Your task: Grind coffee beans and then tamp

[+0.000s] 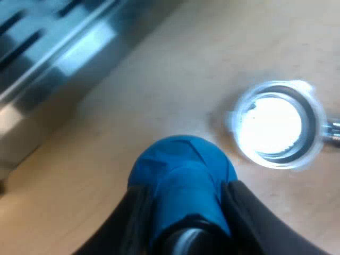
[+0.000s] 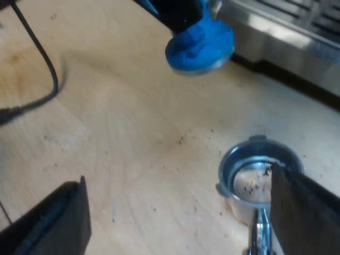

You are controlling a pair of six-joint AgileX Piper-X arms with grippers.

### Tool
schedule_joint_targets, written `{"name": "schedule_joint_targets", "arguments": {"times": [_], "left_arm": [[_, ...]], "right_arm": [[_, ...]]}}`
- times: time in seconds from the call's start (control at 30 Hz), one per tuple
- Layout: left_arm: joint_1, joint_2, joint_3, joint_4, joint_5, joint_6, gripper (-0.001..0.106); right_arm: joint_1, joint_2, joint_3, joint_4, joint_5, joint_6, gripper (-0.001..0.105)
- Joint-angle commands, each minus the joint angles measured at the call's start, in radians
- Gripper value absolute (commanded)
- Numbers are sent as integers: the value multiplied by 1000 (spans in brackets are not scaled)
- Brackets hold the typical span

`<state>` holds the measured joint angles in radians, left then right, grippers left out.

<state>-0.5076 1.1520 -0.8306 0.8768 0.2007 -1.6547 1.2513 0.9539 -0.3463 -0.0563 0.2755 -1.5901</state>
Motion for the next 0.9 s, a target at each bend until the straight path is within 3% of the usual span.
{"name": "schedule_joint_targets", "arguments": {"times": [0.03,0.37,0.5,0.9], "left_arm": [[52,-7,4,32,-33,31,0],[209,3,100,-6,-33,59,0],[217,40,112,-18,-33,59,0],[217,181,113,-50,-33,59,0]], "right_arm": [[0,41,-32,-24,-12,-32,71],[-2,286,-94,-196,-26,-28,71],[-2,332,-105,-225,-34,10,71],[-2,340,-119,-209,-34,9,71]]}}
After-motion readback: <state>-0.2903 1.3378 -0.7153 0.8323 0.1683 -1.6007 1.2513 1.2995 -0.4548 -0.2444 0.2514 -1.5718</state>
